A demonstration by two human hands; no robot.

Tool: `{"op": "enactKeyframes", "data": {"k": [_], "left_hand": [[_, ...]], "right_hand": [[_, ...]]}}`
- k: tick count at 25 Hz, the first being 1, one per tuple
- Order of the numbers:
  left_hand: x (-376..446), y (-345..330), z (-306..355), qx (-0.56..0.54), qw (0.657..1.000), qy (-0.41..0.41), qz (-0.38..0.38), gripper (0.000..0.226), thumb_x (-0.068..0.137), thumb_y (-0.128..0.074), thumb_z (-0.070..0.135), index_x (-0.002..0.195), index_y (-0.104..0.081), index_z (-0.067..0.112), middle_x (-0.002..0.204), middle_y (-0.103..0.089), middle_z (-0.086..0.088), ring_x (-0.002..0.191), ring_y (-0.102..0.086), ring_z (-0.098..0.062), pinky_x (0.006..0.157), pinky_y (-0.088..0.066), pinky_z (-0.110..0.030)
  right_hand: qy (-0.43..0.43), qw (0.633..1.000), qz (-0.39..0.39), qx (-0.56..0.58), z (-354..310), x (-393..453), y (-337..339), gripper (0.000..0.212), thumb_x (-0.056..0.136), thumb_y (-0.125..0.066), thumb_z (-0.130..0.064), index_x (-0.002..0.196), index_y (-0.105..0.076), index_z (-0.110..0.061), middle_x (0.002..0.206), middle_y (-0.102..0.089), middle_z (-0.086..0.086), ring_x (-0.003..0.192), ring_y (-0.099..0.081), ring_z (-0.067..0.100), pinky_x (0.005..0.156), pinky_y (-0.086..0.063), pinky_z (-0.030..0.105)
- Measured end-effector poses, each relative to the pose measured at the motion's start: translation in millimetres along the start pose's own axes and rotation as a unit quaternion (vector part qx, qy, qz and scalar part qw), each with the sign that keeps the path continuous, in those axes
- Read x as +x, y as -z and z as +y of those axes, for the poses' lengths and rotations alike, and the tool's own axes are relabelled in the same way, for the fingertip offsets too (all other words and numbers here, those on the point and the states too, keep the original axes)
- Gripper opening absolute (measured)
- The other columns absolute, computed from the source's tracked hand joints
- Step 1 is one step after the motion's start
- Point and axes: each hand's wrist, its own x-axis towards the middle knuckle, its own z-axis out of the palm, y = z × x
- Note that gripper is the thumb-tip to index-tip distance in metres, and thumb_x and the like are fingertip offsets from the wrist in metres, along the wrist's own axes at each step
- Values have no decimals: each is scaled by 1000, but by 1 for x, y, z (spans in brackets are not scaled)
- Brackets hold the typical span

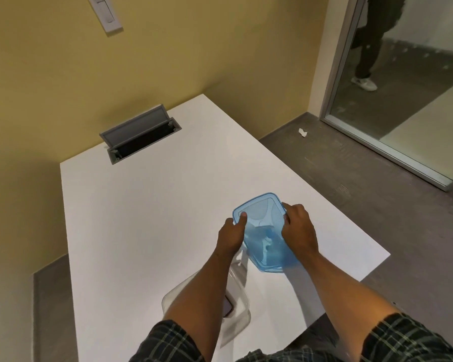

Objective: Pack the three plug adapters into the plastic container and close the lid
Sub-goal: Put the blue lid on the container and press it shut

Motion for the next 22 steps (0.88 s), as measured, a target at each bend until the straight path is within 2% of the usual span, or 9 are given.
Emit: {"op": "enactKeyframes", "data": {"k": [4, 7, 10, 12, 14, 16, 18, 20, 22], "left_hand": [[-2, 42, 7, -211, 977, 41, 10, 70, 91, -28, 81, 120, -60, 26, 127, -63, -8, 103, -69, -34, 85, -60, -40], [-2, 75, -1, -341, 937, 77, -3, 71, 88, -38, 82, 128, -56, 26, 123, -59, -8, 102, -72, -37, 87, -60, -41], [-3, 100, -14, -425, 900, 94, 30, 31, 95, -61, 34, 112, -55, 9, 119, -57, -16, 81, -74, -36, 73, -61, -38], [-6, 115, -22, -435, 892, 98, 76, 7, 86, -54, 5, 92, -53, 3, 103, -55, -20, 69, -67, -35, 57, -58, -34], [-11, 127, -33, -414, 898, 99, 111, 9, 80, -49, -5, 83, -53, 3, 92, -52, -17, 76, -60, -34, 57, -56, -35], [-17, 141, -46, -385, 910, 105, 114, 16, 77, -49, -7, 89, -58, -1, 100, -57, -20, 89, -58, -36, 70, -58, -43], [-26, 152, -60, -366, 919, 111, 96, 26, 77, -48, -10, 99, -62, -6, 119, -66, -22, 95, -67, -40, 80, -59, -47], [-41, 161, -74, -384, 913, 103, 88, 32, 81, -42, -12, 104, -61, -2, 114, -71, -17, 81, -76, -42, 61, -60, -37], [-57, 165, -87, -396, 909, 99, 85, 40, 85, -37, -10, 117, -58, 3, 104, -71, -14, 66, -76, -38, 47, -55, -29]], "right_hand": [[125, 992, -18, 26, -31, 2, -5, 36, 98, -54, -14, 134, -55, -21, 114, -59, 4, 101, -60, 22, 78, -57, 34], [261, 964, -46, -6, -52, -1, -11, 43, 92, -61, -11, 135, -56, -17, 108, -62, 10, 92, -61, 28, 69, -58, 40], [389, 919, -34, -63, -66, -8, -24, 47, 86, -70, -3, 131, -62, -13, 101, -65, 13, 82, -61, 31, 64, -55, 39], [452, 887, -50, -75, -71, -15, -34, 46, 85, -72, -4, 128, -65, -15, 101, -65, 11, 81, -60, 29, 64, -52, 36], [500, 859, -94, -61, -71, -23, -39, 38, 91, -69, -22, 128, -64, -17, 106, -65, 9, 86, -62, 27, 70, -53, 36], [474, 870, -129, -44, -73, -30, -41, 44, 96, -60, -44, 133, -59, -20, 116, -63, 6, 98, -62, 24, 80, -52, 36], [357, 928, -96, -37, -75, -32, -44, 47, 98, -55, -49, 137, -55, -23, 124, -59, 4, 106, -60, 24, 87, -50, 38], [190, 977, -91, -7, -77, -31, -48, 45, 100, -55, -42, 140, -52, -22, 129, -56, 4, 112, -58, 22, 94, -49, 40], [44, 977, -186, 91, -81, -29, -52, 41, 101, -53, -38, 137, -54, -19, 122, -62, 6, 104, -65, 21, 93, -51, 39]]}}
